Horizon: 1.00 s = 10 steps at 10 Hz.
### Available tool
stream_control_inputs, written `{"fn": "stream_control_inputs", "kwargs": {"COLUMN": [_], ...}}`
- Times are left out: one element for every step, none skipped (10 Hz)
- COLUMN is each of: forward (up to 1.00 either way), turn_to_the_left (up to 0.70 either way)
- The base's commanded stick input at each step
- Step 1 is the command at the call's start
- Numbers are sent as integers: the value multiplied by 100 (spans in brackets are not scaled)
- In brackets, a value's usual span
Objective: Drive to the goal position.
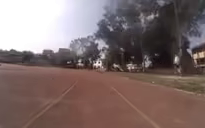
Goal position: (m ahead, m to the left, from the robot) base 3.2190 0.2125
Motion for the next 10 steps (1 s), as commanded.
{"fn": "stream_control_inputs", "kwargs": {"forward": [70, 70, 70, 70, 70, 70, 70, 70, 70, 70], "turn_to_the_left": [0, 0, 0, 0, 0, 0, 0, 0, 0, 0]}}
